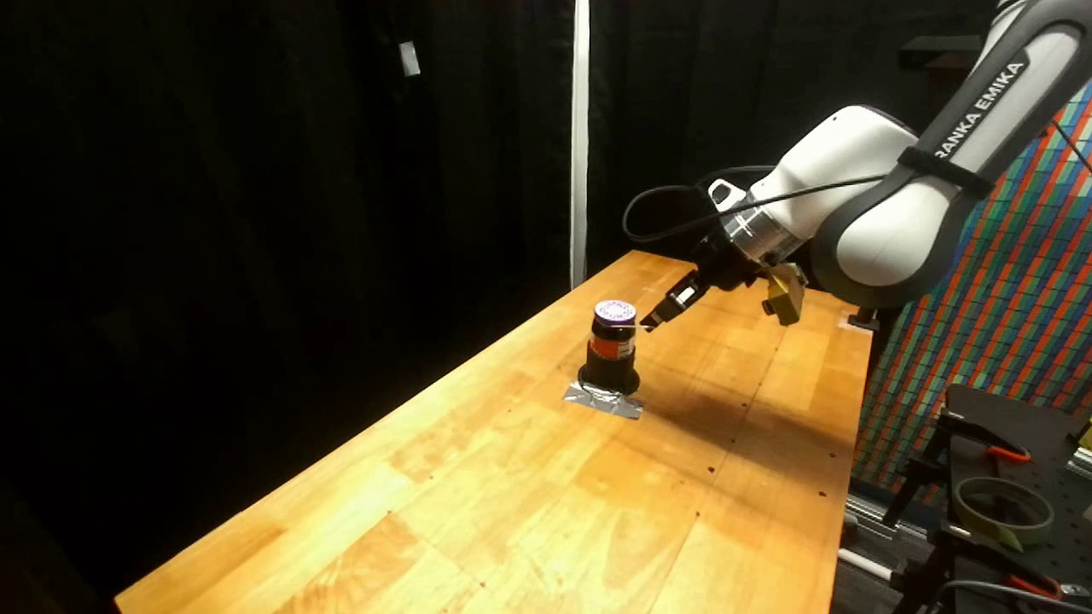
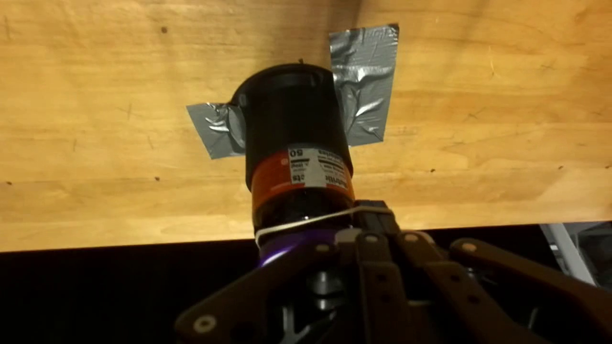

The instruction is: Put the rubber band on the jar.

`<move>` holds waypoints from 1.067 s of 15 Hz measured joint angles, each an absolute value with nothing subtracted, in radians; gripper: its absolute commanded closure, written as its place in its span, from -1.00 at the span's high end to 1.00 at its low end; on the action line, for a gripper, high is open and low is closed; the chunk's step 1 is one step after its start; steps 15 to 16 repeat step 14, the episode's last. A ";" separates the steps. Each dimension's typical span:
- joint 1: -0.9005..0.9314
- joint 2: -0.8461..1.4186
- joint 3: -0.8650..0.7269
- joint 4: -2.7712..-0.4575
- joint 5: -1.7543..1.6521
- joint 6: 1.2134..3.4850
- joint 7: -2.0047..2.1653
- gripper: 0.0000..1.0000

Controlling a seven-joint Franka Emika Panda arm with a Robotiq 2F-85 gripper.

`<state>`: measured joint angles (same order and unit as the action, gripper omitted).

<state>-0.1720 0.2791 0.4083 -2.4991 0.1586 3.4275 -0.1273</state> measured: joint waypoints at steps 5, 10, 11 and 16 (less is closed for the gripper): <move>-0.271 0.303 0.461 -2.572 0.047 3.625 -0.121 -0.98; -0.318 0.316 0.461 -2.612 -0.029 3.682 -0.112 -0.97; -0.325 0.316 0.462 -2.618 -0.043 3.687 -0.107 -0.96; -0.363 0.318 0.480 -2.630 -0.121 3.687 -0.048 -0.39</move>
